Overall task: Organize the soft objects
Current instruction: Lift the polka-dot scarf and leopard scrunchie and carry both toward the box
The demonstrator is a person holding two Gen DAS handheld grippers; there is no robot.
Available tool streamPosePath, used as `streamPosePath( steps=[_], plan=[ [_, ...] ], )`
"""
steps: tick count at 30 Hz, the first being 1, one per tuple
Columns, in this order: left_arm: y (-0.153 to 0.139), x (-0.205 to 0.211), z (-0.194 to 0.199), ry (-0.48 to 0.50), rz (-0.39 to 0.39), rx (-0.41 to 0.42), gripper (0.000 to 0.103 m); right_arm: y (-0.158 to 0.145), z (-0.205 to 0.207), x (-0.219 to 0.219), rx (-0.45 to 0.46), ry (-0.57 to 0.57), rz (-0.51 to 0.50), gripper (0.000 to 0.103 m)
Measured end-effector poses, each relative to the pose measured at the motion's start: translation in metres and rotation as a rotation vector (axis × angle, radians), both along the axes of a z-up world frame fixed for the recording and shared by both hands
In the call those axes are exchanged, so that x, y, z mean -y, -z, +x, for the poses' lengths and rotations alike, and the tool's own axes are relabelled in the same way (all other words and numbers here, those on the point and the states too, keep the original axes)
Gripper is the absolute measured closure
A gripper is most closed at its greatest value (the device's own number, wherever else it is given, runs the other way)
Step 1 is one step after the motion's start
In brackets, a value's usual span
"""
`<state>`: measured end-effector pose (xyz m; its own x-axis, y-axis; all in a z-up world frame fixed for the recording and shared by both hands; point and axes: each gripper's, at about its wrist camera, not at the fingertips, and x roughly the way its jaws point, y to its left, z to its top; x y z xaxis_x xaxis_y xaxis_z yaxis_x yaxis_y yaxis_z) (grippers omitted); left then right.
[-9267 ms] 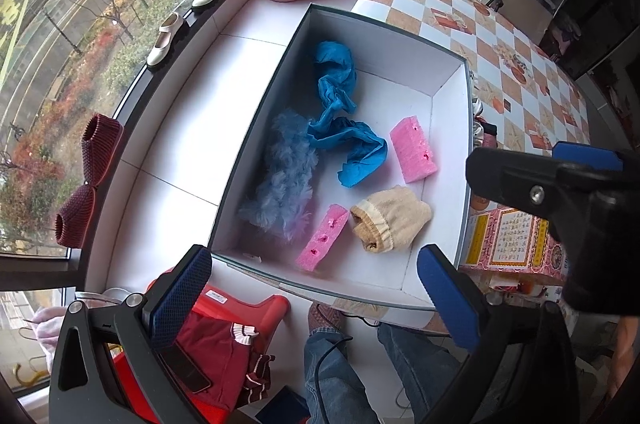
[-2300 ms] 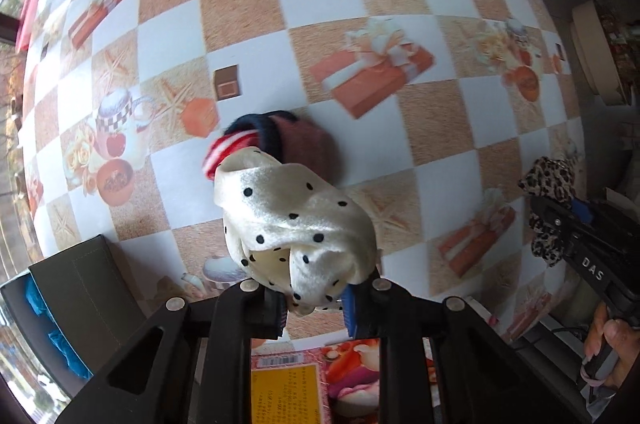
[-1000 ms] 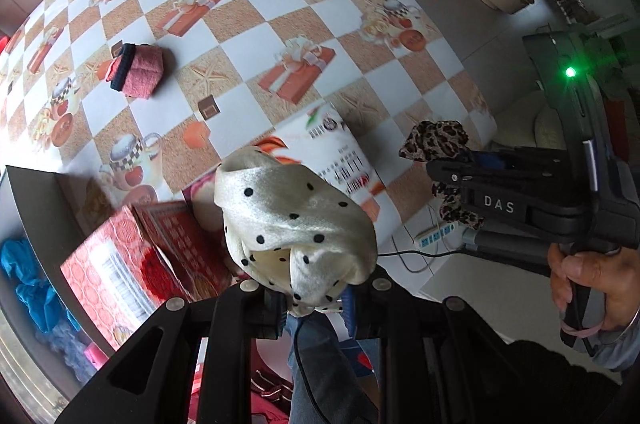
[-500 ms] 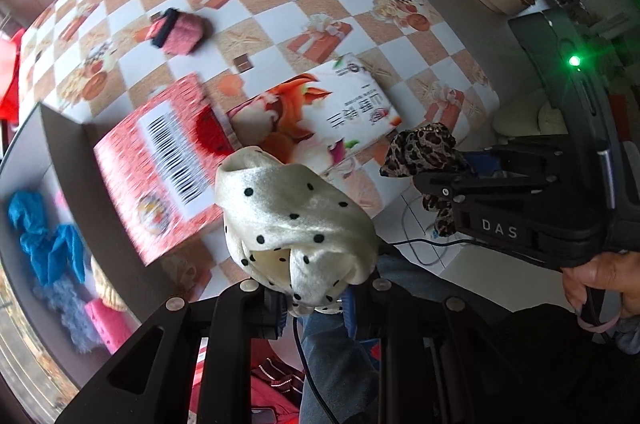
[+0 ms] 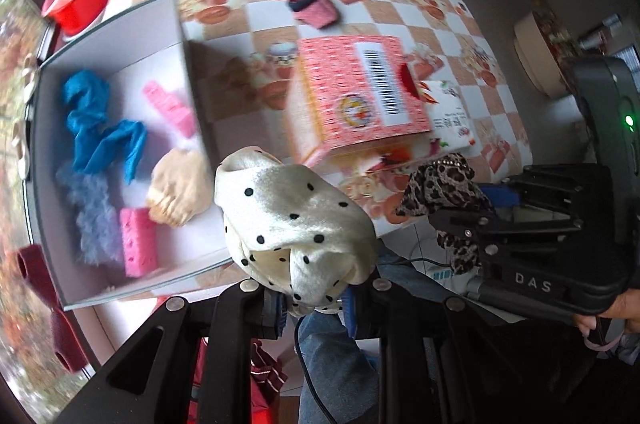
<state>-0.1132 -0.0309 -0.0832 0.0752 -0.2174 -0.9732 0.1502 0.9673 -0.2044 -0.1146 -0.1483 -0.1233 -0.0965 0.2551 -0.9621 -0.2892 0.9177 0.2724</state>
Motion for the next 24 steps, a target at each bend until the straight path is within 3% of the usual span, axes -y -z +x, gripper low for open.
streamPosePath(
  steps=[11,24],
  plan=[
    [0.0,-0.082,-0.024,-0.262,0.002,0.013,0.08,-0.025,0.004,-0.084,0.061,-0.226,0.025,0.072],
    [-0.007,-0.144,-0.018,-0.453,0.029,0.088,0.08,-0.057,0.039,-0.147,0.129,-0.304,0.043,0.072]
  ],
)
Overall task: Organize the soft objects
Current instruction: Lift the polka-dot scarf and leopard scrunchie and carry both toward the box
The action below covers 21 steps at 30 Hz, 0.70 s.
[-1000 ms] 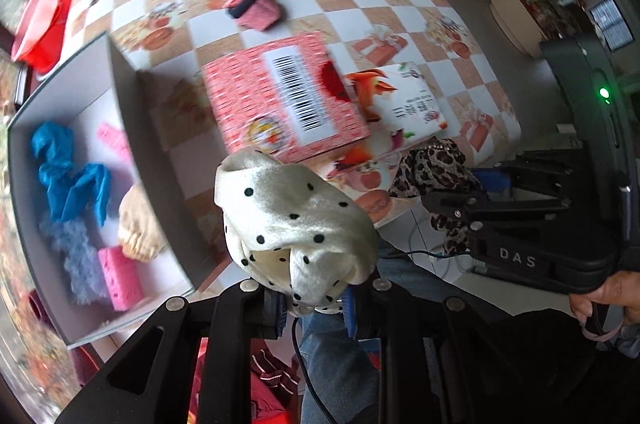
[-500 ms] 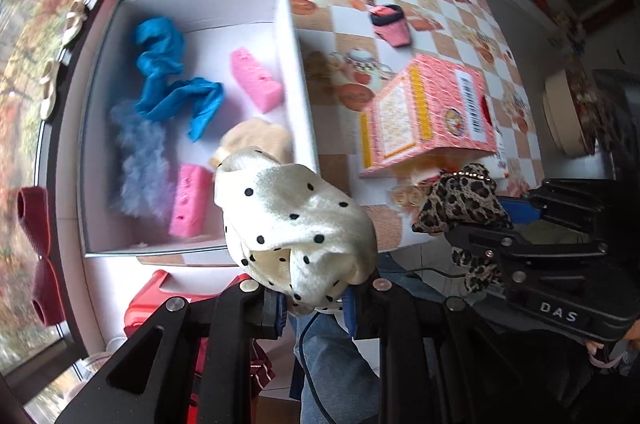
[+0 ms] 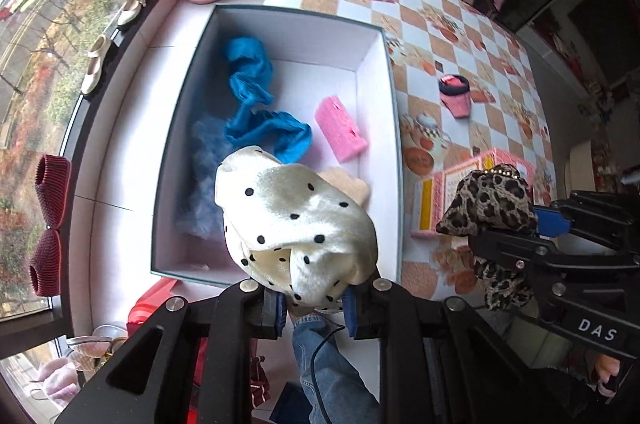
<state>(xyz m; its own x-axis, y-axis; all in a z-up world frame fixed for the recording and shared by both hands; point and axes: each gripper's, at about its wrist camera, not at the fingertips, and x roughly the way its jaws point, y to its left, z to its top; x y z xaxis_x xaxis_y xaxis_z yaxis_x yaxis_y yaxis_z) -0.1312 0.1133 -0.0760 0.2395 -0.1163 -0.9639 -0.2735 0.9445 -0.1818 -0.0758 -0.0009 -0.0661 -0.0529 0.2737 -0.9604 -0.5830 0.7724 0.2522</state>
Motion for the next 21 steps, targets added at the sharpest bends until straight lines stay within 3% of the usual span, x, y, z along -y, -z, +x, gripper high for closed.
streamPosePath(
  steps=[21],
  plan=[
    [0.013,-0.044,0.027,-0.127,0.032,0.001,0.08,0.003,0.043,-0.061,0.001,-0.022,0.009,0.072]
  ],
)
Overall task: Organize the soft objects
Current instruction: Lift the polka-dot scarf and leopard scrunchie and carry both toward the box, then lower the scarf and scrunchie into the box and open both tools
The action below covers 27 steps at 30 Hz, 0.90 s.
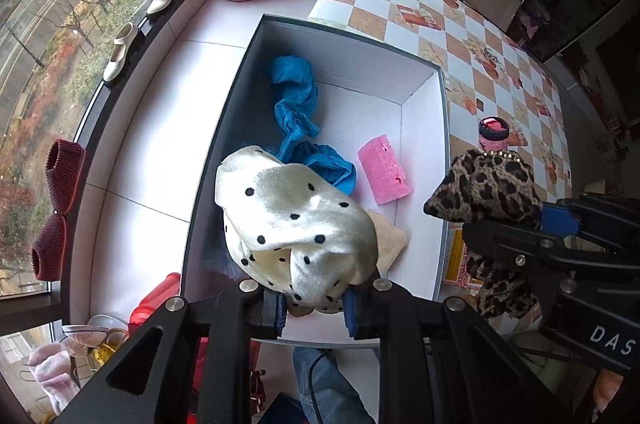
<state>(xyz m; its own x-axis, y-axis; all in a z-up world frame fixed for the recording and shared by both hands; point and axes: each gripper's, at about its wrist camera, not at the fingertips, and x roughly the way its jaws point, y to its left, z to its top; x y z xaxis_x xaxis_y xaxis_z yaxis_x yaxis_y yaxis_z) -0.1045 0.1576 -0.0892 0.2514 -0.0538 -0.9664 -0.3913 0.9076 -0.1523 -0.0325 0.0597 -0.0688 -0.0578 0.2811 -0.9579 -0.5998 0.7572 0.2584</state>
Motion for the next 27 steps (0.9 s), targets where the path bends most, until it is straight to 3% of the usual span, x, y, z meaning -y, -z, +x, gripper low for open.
streamPosePath(
  steps=[15,27],
  plan=[
    [0.021,-0.011,0.035,-0.043,0.05,-0.05,0.08,0.016,0.046,-0.009,-0.006,0.136,0.02,0.072],
    [0.032,-0.014,0.048,-0.081,0.056,-0.078,0.08,0.032,0.054,-0.013,-0.032,0.141,0.007,0.072]
  ],
)
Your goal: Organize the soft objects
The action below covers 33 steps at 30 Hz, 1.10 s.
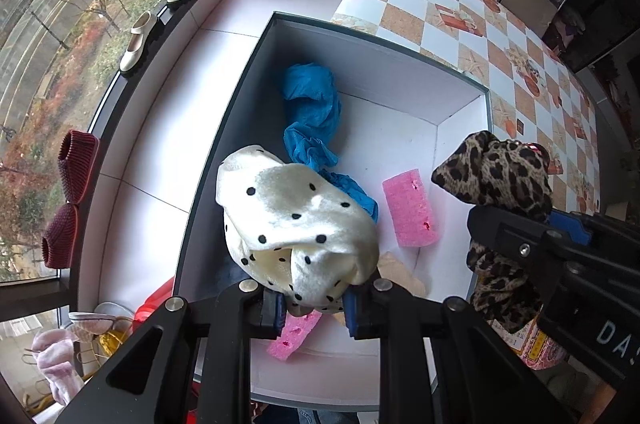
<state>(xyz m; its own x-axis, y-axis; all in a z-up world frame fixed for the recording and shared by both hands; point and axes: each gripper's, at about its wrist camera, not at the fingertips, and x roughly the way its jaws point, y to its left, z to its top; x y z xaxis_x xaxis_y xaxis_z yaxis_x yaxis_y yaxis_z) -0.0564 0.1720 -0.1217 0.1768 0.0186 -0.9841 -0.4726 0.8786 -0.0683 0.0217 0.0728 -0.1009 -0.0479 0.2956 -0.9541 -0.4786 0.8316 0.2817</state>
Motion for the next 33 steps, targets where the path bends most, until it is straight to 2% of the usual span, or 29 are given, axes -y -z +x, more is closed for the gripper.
streamPosePath(
  steps=[14,15,17,18,19,20,21,22,27,31,33],
  plan=[
    [0.007,-0.001,-0.002,-0.007,-0.003,-0.028,0.078,0.008,0.002,-0.006,-0.018,-0.026,-0.005,0.072],
    [0.007,-0.002,-0.002,-0.007,-0.004,-0.03,0.075,0.009,0.002,-0.007,-0.019,-0.03,-0.008,0.072],
    [0.006,-0.002,-0.002,-0.014,-0.016,-0.018,0.056,0.01,0.003,-0.009,-0.024,-0.041,-0.008,0.072],
    [0.004,-0.003,-0.002,-0.021,-0.016,-0.006,0.035,0.011,0.002,-0.011,-0.036,-0.058,-0.006,0.07],
    [0.002,-0.003,-0.003,-0.025,-0.012,0.002,0.019,0.011,0.002,-0.013,-0.041,-0.07,-0.003,0.061],
    [0.0,-0.003,-0.003,-0.029,0.0,0.006,0.019,0.01,0.001,-0.013,-0.032,-0.077,-0.005,0.052],
    [-0.002,-0.003,-0.004,-0.03,0.015,0.005,0.019,0.008,0.0,-0.013,-0.021,-0.081,-0.008,0.032],
    [-0.004,-0.003,-0.005,-0.028,0.035,-0.003,0.019,0.006,-0.001,-0.013,-0.007,-0.084,-0.007,0.019],
    [-0.009,-0.005,-0.009,-0.051,0.11,-0.043,0.019,-0.01,-0.003,-0.009,0.043,-0.097,-0.004,0.017],
    [-0.042,-0.006,-0.021,-0.114,0.208,0.045,0.018,-0.029,-0.005,0.0,0.082,-0.088,0.012,0.017],
    [-0.057,-0.007,-0.026,-0.136,0.239,0.054,0.018,-0.04,-0.007,0.005,0.105,-0.091,0.022,0.016]
  ],
)
